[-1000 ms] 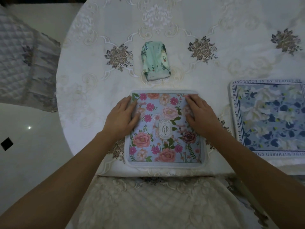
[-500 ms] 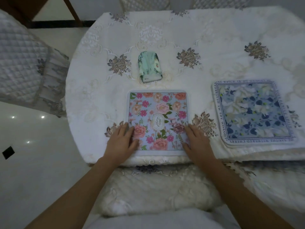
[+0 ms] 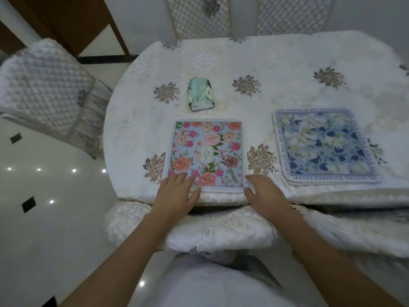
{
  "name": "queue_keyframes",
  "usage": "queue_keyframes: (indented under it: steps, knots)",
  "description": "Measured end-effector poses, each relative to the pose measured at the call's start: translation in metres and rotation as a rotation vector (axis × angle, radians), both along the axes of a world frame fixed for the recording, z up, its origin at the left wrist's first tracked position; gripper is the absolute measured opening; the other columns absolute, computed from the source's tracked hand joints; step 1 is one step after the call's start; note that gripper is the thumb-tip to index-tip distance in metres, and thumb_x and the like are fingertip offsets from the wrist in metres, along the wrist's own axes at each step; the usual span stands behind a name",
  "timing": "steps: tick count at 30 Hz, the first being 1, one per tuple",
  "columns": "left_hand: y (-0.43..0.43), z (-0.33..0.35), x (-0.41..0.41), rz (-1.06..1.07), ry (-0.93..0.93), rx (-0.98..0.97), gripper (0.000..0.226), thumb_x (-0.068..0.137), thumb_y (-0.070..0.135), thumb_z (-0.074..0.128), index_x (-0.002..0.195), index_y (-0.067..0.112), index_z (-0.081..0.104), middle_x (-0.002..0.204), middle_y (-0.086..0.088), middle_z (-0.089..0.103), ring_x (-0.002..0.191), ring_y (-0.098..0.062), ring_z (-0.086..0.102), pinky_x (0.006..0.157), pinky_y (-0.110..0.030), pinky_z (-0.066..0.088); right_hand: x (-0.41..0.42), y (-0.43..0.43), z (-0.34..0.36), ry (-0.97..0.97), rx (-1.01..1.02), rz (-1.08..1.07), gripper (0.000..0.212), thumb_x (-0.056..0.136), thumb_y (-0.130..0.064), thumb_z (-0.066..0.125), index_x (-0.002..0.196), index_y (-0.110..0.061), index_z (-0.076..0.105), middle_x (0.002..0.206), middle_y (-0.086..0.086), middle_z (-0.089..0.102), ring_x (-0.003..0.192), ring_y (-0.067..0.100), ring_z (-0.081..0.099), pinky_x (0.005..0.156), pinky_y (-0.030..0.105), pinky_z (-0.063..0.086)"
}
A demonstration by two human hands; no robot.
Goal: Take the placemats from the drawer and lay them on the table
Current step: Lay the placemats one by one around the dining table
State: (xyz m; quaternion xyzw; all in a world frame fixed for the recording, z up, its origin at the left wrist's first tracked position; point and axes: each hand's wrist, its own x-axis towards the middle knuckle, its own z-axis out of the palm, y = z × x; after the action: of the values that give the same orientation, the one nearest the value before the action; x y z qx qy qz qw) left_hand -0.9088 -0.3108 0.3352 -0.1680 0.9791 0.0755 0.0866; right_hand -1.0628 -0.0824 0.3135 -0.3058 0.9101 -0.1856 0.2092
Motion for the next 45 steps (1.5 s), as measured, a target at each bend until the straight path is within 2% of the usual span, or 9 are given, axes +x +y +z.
queue_keyframes:
  steps: [2,5,10,15,18,22,30,35,45]
  knots:
    - [0.014,0.009,-0.009,-0.028,-0.004,-0.023,0.073,0.092,0.060,0.014,0.139,0.021,0.054,0.139,-0.005,0.057,0.128,-0.028,0.051,0.107,-0.046,0.038,0.008,0.018,0.013,0.071,-0.019,-0.072,0.044,0.098,-0.031,0.050,0.139,-0.018,0.051,0.140,0.001,0.054,0.127,0.022,0.046,0.104,0.034,0.036]
    - [0.038,0.022,-0.029,-0.134,0.056,-0.061,0.067,0.094,0.056,0.020,0.127,0.017,0.063,0.125,-0.007,0.066,0.113,-0.029,0.060,0.096,-0.044,0.046,0.018,0.047,0.033,0.232,-0.023,-0.124,0.042,0.095,-0.031,0.053,0.133,-0.016,0.056,0.132,0.002,0.060,0.121,0.023,0.051,0.101,0.038,0.041]
    - [0.087,0.032,-0.052,-0.361,0.159,0.009,0.056,0.097,0.053,0.031,0.122,0.017,0.066,0.119,-0.005,0.068,0.107,-0.029,0.062,0.090,-0.044,0.047,0.055,0.114,0.054,0.382,0.082,-0.301,0.048,0.089,-0.037,0.049,0.130,-0.014,0.058,0.129,0.005,0.060,0.118,0.024,0.053,0.098,0.040,0.046]
    - [0.165,0.042,-0.057,-0.642,0.215,0.032,0.052,0.099,0.051,0.029,0.115,0.019,0.066,0.111,-0.003,0.068,0.101,-0.027,0.062,0.085,-0.042,0.047,0.115,0.188,0.069,0.431,0.151,-0.526,0.045,0.088,-0.036,0.049,0.126,-0.015,0.059,0.126,0.004,0.060,0.116,0.023,0.052,0.098,0.036,0.042]
    - [0.208,0.048,-0.055,-0.736,0.256,0.017,0.047,0.097,0.049,0.030,0.110,0.020,0.065,0.108,0.000,0.066,0.097,-0.026,0.059,0.083,-0.040,0.043,0.149,0.228,0.074,0.437,0.168,-0.665,0.046,0.089,-0.039,0.043,0.125,-0.016,0.060,0.124,0.001,0.061,0.112,0.022,0.055,0.091,0.037,0.046]
    - [0.249,0.051,-0.055,-0.805,0.330,-0.030,0.046,0.096,0.047,0.035,0.109,0.016,0.067,0.106,-0.003,0.067,0.095,-0.029,0.061,0.081,-0.041,0.044,0.169,0.272,0.068,0.431,0.209,-0.728,0.051,0.091,-0.043,0.037,0.131,-0.018,0.056,0.127,-0.002,0.059,0.113,0.020,0.053,0.093,0.036,0.044]
    - [0.316,0.043,-0.074,-0.750,0.297,-0.082,0.049,0.097,0.052,0.031,0.111,0.018,0.064,0.109,-0.002,0.066,0.096,-0.028,0.061,0.081,-0.041,0.047,0.134,0.333,0.064,0.427,0.088,-0.647,0.051,0.090,-0.040,0.042,0.133,-0.016,0.053,0.132,0.000,0.056,0.118,0.020,0.051,0.097,0.037,0.046]
    - [0.338,0.039,-0.078,-0.571,0.315,-0.061,0.049,0.098,0.050,0.034,0.119,0.018,0.065,0.113,-0.001,0.067,0.098,-0.025,0.063,0.083,-0.040,0.048,0.077,0.356,0.067,0.474,0.025,-0.481,0.046,0.089,-0.035,0.053,0.132,-0.017,0.053,0.132,-0.002,0.055,0.117,0.019,0.050,0.095,0.037,0.046]
    - [0.297,0.054,-0.101,-0.240,0.331,-0.092,0.050,0.098,0.049,0.034,0.119,0.017,0.066,0.114,-0.002,0.068,0.099,-0.026,0.064,0.085,-0.041,0.050,-0.028,0.309,0.076,0.533,-0.068,-0.137,0.047,0.090,-0.036,0.052,0.133,-0.016,0.056,0.134,0.002,0.057,0.124,0.021,0.050,0.103,0.038,0.043]
